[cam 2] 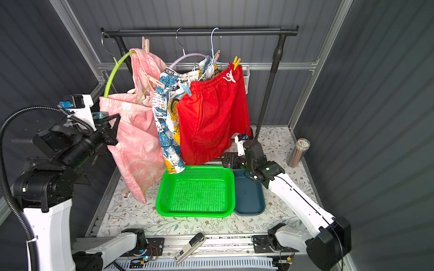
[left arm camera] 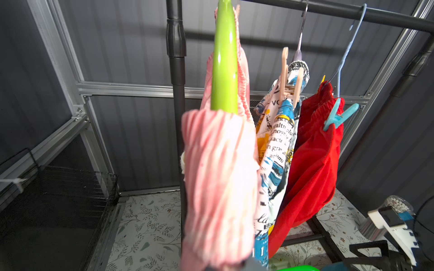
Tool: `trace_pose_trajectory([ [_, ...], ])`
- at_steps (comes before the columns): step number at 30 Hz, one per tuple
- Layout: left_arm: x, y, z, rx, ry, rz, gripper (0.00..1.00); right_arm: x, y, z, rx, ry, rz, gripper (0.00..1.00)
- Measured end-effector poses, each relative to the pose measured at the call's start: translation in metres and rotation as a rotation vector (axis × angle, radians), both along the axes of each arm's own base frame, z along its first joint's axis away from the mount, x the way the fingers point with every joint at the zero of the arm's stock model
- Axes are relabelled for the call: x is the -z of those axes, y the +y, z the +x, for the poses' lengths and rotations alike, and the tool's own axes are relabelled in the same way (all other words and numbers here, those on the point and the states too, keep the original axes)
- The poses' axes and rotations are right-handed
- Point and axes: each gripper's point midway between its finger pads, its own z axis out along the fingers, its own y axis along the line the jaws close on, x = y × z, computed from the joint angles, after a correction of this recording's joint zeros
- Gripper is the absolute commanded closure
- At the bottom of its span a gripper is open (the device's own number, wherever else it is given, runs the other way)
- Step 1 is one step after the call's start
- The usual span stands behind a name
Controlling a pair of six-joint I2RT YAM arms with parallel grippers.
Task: Remove the clothespins securing shorts to the hanger
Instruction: Adjust the shorts in the basket.
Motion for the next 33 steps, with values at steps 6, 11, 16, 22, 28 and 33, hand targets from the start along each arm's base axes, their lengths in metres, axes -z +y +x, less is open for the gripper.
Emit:
trace_pose_trajectory([
  [6, 0.019, 0.007, -0.017, -0.028, 0.077, 0.023, 1.00, 0.001, 0.006, -0.001, -0.012, 0.025, 0.031, 0.01],
  [11, 0.023, 0.010, -0.036, -0.031, 0.097, 0.030, 1.00, -0.003, 0.008, -0.001, -0.013, 0.033, 0.058, 0.01],
  [16, -0.002, 0.014, -0.061, -0.042, 0.028, 0.021, 1.00, -0.002, 0.010, -0.001, -0.002, 0.050, 0.078, 0.01],
  [22, -0.029, 0.018, -0.095, -0.046, -0.085, 0.000, 1.00, 0.009, 0.016, 0.000, -0.007, 0.108, 0.101, 0.01],
  [28, -0.052, 0.017, -0.128, -0.025, -0.180, -0.028, 1.00, 0.006, 0.023, 0.001, -0.016, 0.124, 0.135, 0.01],
  [33, -0.064, 0.016, -0.143, -0.010, -0.222, -0.036, 1.00, -0.002, 0.027, 0.001, -0.023, 0.117, 0.157, 0.01],
])
